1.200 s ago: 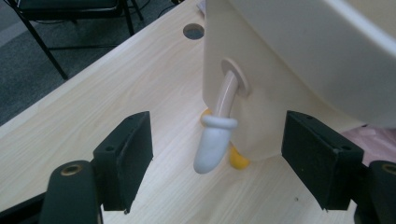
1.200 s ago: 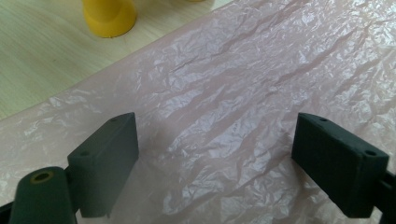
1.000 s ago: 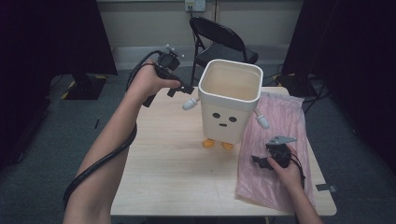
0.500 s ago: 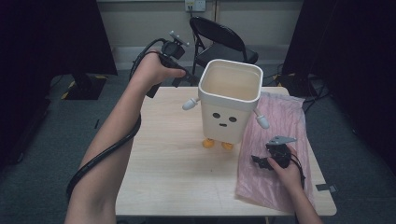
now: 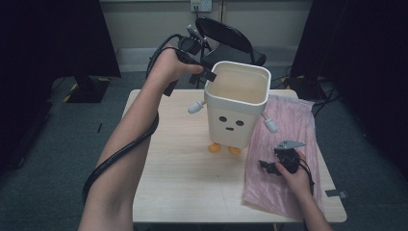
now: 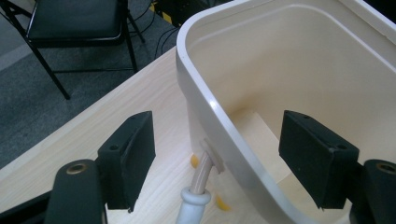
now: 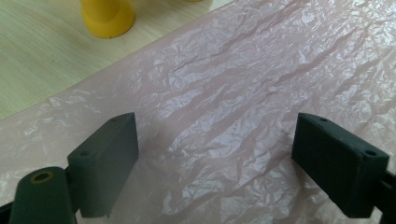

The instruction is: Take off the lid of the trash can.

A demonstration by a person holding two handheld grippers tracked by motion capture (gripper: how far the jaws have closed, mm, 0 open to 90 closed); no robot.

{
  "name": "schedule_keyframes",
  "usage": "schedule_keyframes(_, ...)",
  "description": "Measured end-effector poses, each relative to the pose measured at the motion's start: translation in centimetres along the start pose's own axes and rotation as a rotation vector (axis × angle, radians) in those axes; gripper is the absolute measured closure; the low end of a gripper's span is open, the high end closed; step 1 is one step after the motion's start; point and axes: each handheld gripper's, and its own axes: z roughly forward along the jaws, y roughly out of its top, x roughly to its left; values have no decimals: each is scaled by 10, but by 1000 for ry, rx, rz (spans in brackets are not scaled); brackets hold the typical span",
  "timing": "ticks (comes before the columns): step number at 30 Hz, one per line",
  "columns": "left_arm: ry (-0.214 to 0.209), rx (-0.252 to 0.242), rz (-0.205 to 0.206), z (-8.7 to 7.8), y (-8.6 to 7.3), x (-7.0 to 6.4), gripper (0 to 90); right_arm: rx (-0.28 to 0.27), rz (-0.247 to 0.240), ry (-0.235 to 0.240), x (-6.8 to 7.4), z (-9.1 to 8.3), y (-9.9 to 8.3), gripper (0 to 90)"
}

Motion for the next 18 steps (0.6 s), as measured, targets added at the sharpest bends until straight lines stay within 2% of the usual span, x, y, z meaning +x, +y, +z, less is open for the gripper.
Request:
schedule_keyframes(4,-15,-4,-20,9,0,-3,339,0,1,0,0,0,0,135)
schedule_keyframes(7,10,11,-47,15,0,-4,354,0,1,-1,0,0,0,135)
schedule_keyframes(9,38,19,-64,17,0,-4,389,0,0,-1,0,0,0,135)
schedule_keyframes(11,49,35,-72,19,-1,-3,430,0,0,-1,0,0,0,135)
schedule_keyframes(14,59,30,-138,22,-2,-2,453,0,1,-1,0,0,0,135)
schedule_keyframes(16,53,17,-180,23,-1,-3,522,0,1,-1,0,0,0,135)
schedule_keyframes(18,70,23,-190,24,0,-5,562,0,1,-1,0,0,0,135)
